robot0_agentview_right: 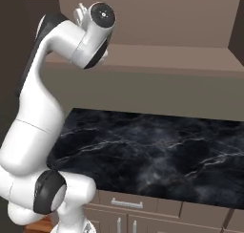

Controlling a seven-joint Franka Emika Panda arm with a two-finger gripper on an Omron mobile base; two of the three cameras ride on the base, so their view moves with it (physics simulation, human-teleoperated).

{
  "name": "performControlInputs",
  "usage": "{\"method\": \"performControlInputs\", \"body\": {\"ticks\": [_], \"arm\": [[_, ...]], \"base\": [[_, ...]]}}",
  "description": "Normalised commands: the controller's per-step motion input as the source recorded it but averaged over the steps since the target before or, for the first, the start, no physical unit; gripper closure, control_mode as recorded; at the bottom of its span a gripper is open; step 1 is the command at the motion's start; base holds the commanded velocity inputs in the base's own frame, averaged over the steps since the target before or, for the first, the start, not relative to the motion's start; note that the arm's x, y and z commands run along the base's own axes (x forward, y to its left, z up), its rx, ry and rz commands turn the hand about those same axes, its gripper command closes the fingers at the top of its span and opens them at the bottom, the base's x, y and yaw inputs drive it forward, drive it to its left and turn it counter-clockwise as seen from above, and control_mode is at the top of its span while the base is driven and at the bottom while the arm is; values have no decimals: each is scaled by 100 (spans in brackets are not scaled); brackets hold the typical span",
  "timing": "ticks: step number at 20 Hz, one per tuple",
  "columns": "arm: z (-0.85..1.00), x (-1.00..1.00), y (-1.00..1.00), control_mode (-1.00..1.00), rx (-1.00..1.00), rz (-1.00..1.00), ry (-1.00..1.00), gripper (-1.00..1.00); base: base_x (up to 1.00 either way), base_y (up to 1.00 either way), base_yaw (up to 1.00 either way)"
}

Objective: Pick up the bowls from the cabinet and place each bowl in front of a stool on the dining counter.

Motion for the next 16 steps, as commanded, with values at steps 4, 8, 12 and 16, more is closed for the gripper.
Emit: {"method": "performControlInputs", "body": {"ticks": [4,8,12,16], "arm": [[0,63,21,-100,0,0,0,-100],[0,61,14,-100,0,0,0,-100],[-1,53,14,-100,0,0,0,-100],[-3,40,7,-100,0,0,0,-100]], "base": [[0,0,0],[0,0,0],[0,0,0],[0,0,0]]}}
